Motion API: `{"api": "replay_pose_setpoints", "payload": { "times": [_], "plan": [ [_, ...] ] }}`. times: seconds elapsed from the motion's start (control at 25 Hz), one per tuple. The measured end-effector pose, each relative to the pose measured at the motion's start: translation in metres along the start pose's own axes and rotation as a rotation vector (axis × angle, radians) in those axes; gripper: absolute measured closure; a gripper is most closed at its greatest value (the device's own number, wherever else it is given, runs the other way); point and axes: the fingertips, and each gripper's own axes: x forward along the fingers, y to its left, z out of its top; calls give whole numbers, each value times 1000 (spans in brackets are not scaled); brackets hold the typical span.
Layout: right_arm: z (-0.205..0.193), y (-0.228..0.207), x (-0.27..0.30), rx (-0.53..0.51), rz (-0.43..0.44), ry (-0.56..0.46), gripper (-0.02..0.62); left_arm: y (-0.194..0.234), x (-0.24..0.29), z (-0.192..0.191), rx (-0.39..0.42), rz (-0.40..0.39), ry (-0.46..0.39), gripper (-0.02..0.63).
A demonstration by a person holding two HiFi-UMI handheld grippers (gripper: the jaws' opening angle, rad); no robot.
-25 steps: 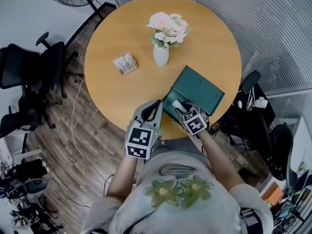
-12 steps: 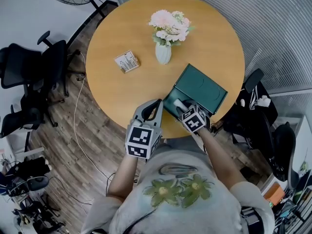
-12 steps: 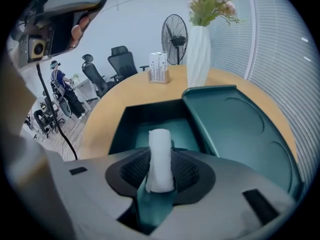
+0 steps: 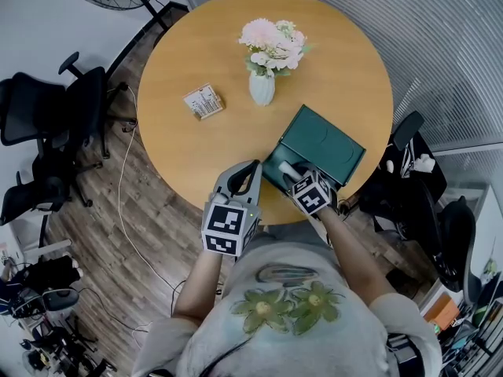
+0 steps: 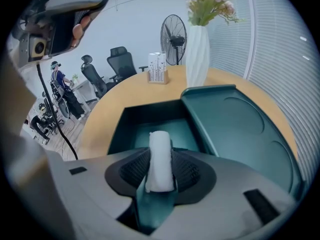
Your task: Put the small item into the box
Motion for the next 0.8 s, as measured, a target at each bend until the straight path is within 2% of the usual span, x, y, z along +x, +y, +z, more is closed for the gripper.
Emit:
{"api": "replay_pose_setpoints", "payload": {
  "times": [0.08,0.36,0.8],
  "plan": [
    [1,1,-2,3,2,-7,419,-1,0,1,1,-3,-2,604],
    [15,4,-24,14,-8,-76,416,-4,-4,7,10,-7,-20,603],
    [93,4,-136,54,-100,-417,433,-6,-19,29,22,-13,-86,604]
  ]
}}
